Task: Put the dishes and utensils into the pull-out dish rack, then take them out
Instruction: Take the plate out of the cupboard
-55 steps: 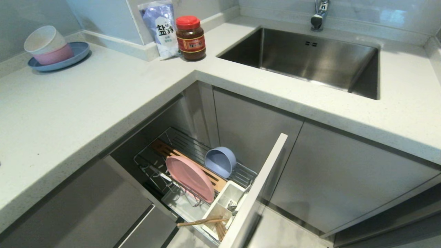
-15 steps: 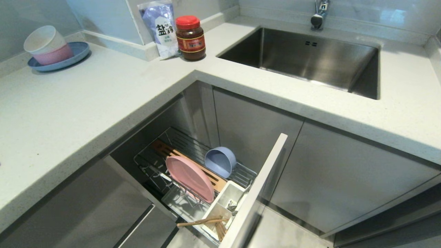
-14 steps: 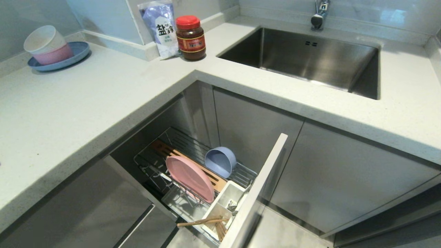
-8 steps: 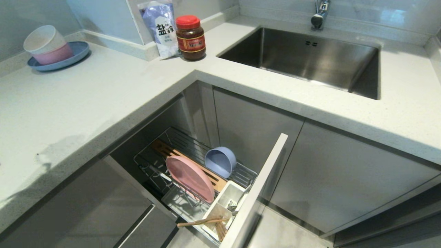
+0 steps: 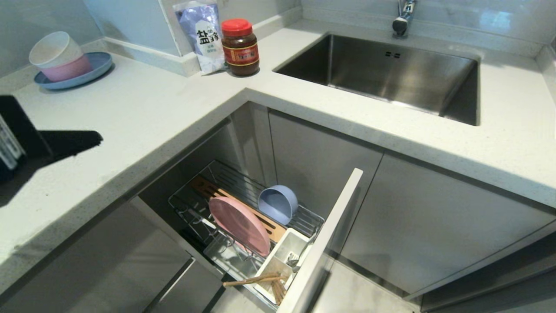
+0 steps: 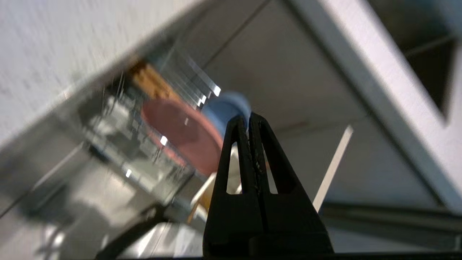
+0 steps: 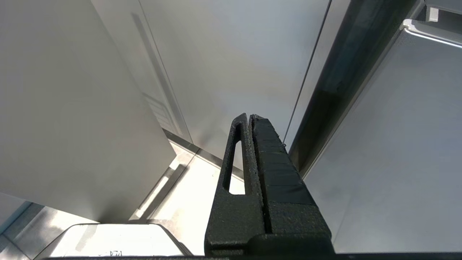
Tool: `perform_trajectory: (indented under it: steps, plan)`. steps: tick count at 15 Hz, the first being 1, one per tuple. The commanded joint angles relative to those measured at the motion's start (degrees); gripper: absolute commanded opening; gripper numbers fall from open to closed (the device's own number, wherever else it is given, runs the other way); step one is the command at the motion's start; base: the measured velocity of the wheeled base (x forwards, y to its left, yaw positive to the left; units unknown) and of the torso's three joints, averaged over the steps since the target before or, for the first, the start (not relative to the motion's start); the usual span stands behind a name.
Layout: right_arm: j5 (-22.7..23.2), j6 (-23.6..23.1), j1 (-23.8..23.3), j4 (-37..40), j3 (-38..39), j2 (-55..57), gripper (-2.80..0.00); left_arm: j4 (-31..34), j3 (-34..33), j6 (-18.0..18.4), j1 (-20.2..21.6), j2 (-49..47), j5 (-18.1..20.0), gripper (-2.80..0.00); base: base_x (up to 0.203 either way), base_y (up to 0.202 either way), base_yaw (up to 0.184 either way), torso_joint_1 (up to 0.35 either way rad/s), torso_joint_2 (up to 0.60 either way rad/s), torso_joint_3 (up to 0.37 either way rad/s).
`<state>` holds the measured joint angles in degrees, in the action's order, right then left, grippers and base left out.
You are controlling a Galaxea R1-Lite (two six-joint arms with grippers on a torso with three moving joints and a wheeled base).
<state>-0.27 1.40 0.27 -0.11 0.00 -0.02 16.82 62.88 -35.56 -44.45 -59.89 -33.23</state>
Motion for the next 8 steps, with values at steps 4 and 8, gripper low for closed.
perform_trajectory:
  steps: [4, 8]
  plan:
    - [0.0, 0.0, 0.05, -0.06, 0.09, -0.24, -2.8, 3.5, -1.83, -5.43, -2.42, -7.95, -1.68, -2.8, 0.0, 0.0, 0.0, 0.0, 0.0, 0.0]
    - [0.0, 0.0, 0.0, -0.07, 0.09, -0.24, -2.8, 5.0, -3.99, -12.81, -5.82, -14.18, -1.91, -2.8, 0.0, 0.0, 0.0, 0.0, 0.0, 0.0]
